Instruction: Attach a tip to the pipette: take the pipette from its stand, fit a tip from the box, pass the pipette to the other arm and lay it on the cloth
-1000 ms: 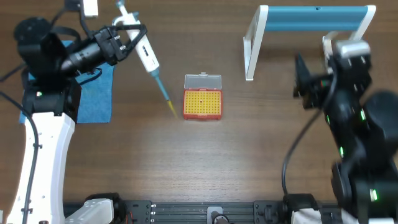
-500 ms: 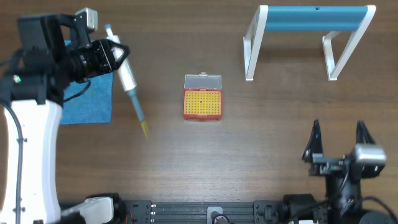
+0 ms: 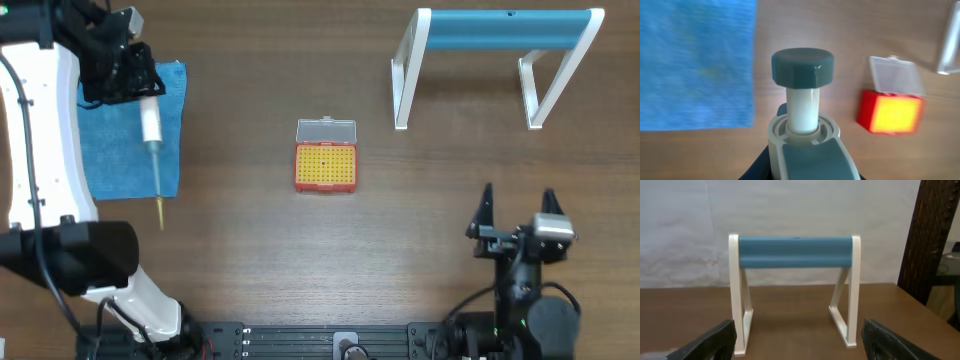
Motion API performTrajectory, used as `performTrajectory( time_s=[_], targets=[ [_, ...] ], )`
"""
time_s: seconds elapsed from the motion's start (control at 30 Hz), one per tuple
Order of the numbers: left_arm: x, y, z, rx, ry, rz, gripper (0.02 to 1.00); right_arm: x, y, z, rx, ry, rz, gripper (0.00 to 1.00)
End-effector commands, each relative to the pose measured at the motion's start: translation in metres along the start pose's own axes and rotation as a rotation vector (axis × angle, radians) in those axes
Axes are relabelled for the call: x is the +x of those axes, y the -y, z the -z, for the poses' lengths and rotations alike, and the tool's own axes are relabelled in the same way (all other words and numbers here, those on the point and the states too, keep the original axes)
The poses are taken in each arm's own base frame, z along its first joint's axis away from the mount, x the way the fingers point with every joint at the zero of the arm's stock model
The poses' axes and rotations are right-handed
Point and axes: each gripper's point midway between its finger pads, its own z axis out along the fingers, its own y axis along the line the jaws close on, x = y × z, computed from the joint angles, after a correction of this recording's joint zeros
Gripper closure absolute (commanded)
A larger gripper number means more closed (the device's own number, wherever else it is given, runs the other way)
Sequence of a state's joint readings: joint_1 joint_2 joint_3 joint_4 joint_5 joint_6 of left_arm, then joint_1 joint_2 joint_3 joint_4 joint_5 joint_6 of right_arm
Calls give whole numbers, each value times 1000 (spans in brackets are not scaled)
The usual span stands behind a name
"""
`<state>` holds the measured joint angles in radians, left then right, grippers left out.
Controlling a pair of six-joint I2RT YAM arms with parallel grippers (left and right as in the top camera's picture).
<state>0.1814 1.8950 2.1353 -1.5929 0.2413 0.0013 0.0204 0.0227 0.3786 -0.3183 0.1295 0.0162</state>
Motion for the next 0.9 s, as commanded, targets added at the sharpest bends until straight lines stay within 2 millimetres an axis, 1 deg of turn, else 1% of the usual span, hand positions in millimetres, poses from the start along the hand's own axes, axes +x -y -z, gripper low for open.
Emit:
performTrajectory(
  time_s=[0.03,0.1,0.2,0.27,0.37,0.43,0.53,0.63,0.7,0.8,0.87,0.9],
  targets=[
    [-11,-31,-9,-112,-19,-40,993,31,0,-18,20,11,-30,178],
    [-12,-43,-22,-129,-57,-44,993,39,-2,-25,22,63,-42,180],
    [-12,-56,-34,-172,-94,-57,991,48,-3,-30,23,109,-60,180],
    [-13,-64,-43,-199,-123,-78,991,61,-4,-33,22,109,-77,180],
    [-12,-71,-58,-202,-166,-77,991,72,-5,-34,20,60,-71,180],
    [-11,-77,-69,-200,-195,-64,991,77,-5,-34,21,43,-68,180],
    [-9,-89,-79,-198,-225,-36,991,77,-5,-34,21,40,-68,180],
    [-7,-104,-83,-199,-237,-11,993,78,-5,-34,20,37,-67,180],
    [-7,-115,-84,-201,-238,4,991,83,-5,-34,20,18,-64,180],
    [-9,-124,-86,-203,-231,23,991,99,-6,-34,19,-49,-55,180],
    [-14,-127,-89,-206,-217,24,991,115,-7,-33,18,-115,-46,180],
    [-17,-128,-90,-208,-203,21,993,117,-7,-33,13,-123,-45,180]
  ],
)
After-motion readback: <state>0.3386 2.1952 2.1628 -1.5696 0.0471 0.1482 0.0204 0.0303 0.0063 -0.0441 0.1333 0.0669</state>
